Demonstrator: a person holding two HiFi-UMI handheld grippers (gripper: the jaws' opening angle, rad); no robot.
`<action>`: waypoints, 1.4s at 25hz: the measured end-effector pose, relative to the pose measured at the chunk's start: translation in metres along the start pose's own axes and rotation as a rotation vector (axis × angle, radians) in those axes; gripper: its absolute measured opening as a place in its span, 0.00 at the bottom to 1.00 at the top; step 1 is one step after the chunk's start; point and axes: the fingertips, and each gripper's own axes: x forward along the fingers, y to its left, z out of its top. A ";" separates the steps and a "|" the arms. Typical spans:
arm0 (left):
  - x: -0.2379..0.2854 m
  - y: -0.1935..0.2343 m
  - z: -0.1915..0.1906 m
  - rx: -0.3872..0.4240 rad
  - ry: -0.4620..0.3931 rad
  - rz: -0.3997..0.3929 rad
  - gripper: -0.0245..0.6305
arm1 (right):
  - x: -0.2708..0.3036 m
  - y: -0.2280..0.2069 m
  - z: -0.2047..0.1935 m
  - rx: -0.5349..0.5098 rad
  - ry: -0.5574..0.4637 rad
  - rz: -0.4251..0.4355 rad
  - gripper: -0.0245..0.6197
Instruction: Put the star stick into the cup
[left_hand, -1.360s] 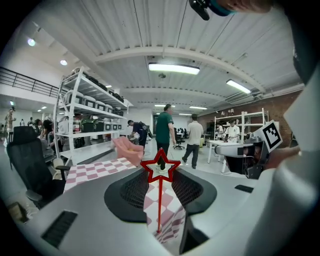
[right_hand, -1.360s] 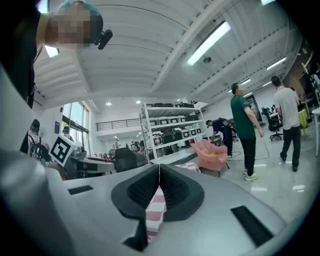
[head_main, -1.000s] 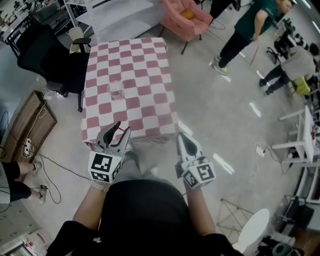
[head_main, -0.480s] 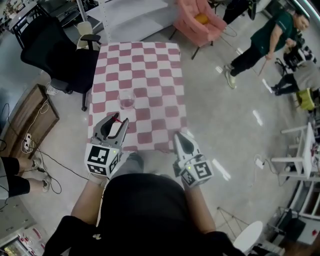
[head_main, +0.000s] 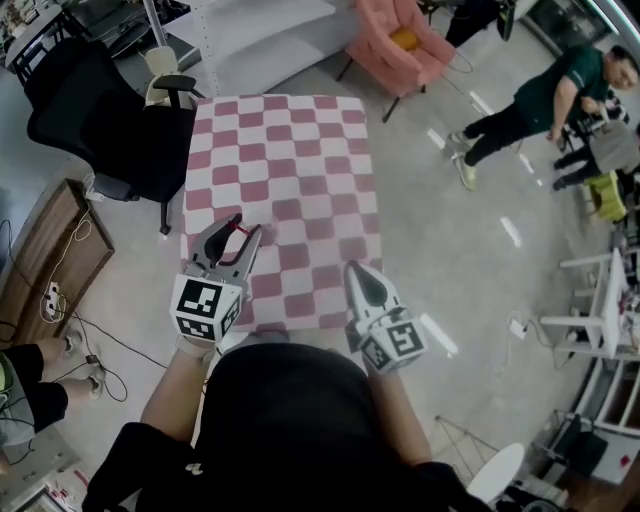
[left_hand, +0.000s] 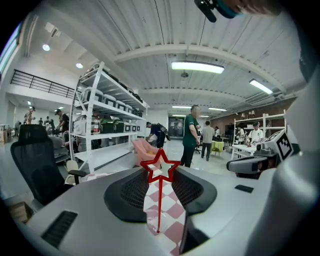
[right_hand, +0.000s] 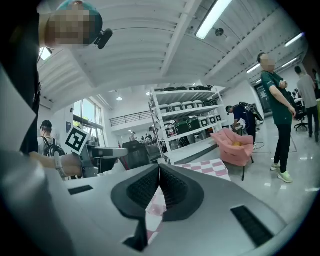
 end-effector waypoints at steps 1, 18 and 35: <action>0.007 0.004 -0.004 0.002 0.011 -0.007 0.31 | 0.005 -0.001 -0.001 0.003 0.005 -0.005 0.07; 0.068 0.027 -0.095 -0.080 0.187 -0.090 0.31 | 0.052 -0.019 -0.032 0.043 0.106 -0.074 0.07; 0.095 0.039 -0.121 -0.072 0.250 -0.121 0.31 | 0.059 -0.025 -0.046 0.060 0.151 -0.125 0.07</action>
